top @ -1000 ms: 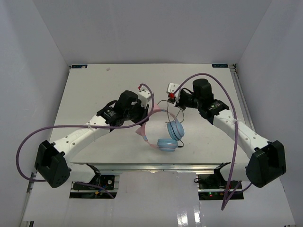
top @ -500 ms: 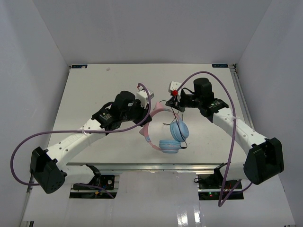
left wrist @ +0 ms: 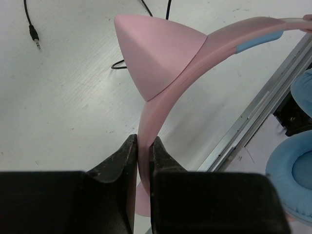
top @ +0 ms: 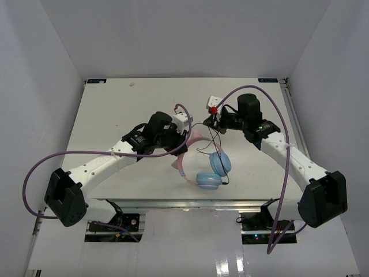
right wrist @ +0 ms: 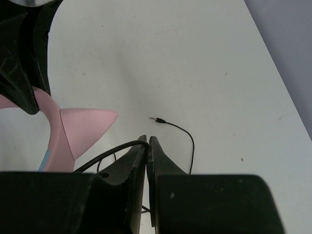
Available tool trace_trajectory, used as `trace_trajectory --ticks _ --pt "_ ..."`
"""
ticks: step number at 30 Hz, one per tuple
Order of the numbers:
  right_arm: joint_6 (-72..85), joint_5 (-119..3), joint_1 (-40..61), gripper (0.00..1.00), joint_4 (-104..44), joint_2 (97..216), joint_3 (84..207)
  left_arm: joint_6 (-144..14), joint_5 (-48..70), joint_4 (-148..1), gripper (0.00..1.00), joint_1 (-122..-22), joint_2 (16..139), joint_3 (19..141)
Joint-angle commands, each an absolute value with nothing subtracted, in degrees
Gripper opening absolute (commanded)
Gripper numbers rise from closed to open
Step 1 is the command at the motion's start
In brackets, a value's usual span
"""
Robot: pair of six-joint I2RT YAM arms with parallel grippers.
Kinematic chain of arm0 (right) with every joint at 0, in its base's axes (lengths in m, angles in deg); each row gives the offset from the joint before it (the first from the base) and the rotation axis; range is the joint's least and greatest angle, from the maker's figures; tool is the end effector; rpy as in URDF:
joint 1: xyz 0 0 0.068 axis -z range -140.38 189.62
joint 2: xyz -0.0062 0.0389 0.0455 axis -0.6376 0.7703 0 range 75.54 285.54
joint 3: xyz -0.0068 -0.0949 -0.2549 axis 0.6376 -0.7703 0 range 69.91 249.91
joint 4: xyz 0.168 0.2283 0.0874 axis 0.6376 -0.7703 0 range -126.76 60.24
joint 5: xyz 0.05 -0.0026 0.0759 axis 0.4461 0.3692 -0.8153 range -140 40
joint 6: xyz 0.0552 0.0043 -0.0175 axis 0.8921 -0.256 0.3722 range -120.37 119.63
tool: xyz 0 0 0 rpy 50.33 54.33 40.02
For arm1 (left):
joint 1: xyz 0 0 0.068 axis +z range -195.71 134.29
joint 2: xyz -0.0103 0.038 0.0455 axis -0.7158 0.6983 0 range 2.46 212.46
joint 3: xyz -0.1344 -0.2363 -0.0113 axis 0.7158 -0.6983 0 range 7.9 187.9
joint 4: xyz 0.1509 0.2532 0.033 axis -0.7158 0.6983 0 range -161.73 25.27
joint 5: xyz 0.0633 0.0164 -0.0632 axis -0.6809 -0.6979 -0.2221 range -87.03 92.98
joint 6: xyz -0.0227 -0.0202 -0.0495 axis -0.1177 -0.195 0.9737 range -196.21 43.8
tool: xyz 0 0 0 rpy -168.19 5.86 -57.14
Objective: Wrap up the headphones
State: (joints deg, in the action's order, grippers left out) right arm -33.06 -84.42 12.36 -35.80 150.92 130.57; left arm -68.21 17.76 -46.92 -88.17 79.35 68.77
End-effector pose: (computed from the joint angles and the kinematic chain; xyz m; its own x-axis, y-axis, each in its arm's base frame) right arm 0.2943 0.1781 0.3162 0.1925 -0.4020 -0.8952 -0.8836 0.3258 -0.3363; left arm 0.2396 -0.2336 0.2750 -0.5883 0.3560 -0.7261 0.7203 0.6387 -0.2705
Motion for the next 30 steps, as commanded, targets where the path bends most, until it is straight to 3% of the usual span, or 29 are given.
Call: trace_trajectory --ticks 1,11,18,24,30 --pt "-32.9 -80.1 11.8 0.08 -34.4 151.9 130.2 -66.1 21.2 -50.3 0.00 -88.7 77.2 72.9" --pt "-31.7 -79.6 12.0 0.08 -33.7 154.2 129.8 -64.5 21.8 -50.5 0.00 -89.0 74.3 72.0" --pt "-27.2 -88.8 15.1 0.11 -33.4 155.7 130.1 -63.7 19.0 -51.0 0.00 -89.0 71.6 71.7" --pt "-24.9 -99.2 16.2 0.22 -33.0 157.1 130.3 -63.4 17.4 -50.8 0.00 -89.3 70.7 73.1" --pt "-22.4 -108.4 16.4 0.42 -31.6 158.6 130.3 -62.3 16.7 -50.4 0.00 -89.7 72.4 77.1"
